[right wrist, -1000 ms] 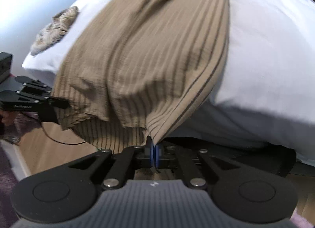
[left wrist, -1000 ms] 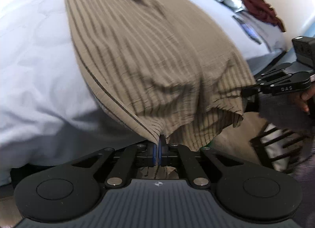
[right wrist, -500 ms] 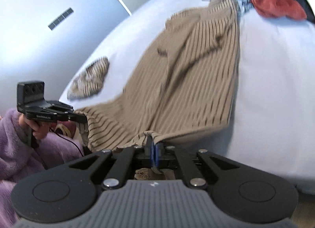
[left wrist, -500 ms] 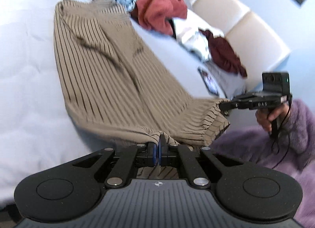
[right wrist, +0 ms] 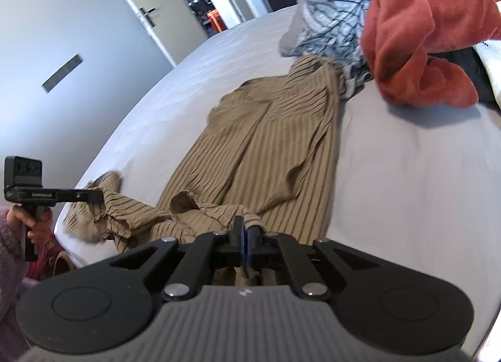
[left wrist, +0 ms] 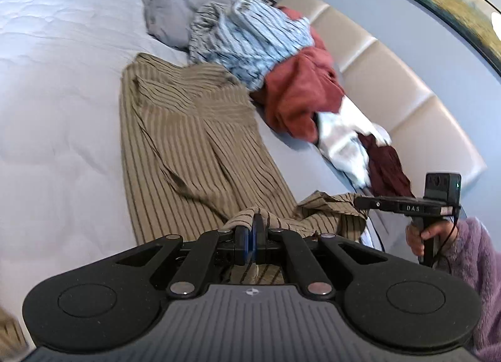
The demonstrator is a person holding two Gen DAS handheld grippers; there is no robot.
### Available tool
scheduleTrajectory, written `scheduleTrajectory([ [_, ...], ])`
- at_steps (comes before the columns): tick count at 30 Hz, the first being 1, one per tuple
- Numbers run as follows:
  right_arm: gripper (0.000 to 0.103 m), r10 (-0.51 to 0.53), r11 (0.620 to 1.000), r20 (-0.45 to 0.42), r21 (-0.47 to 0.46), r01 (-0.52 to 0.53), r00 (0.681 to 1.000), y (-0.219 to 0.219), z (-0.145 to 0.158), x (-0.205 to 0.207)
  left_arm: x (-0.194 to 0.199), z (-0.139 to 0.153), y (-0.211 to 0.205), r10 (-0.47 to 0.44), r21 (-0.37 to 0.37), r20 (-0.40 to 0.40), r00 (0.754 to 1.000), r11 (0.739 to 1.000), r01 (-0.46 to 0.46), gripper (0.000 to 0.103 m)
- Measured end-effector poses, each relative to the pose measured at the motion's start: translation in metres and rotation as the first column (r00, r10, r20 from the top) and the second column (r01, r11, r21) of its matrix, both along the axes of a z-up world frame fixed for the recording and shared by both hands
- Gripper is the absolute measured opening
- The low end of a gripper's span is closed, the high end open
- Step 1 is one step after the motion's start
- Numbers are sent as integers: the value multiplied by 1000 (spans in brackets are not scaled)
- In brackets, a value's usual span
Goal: Fold clothes
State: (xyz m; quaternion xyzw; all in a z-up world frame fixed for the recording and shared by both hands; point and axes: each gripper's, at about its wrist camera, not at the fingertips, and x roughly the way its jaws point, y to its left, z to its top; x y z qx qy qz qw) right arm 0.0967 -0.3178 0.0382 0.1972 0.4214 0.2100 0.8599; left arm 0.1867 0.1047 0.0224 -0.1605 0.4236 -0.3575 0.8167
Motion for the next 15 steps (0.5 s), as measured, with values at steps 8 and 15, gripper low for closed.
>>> scheduleTrajectory([
  [8, 3, -24, 999, -26, -47, 22, 999, -6, -40, 74, 71, -38, -5, 77, 26, -22, 997, 997, -76, 0],
  [15, 3, -8, 993, -77, -122, -1, 997, 6, -77, 112, 102, -76, -17, 120, 108, -39, 992, 987, -115, 1],
])
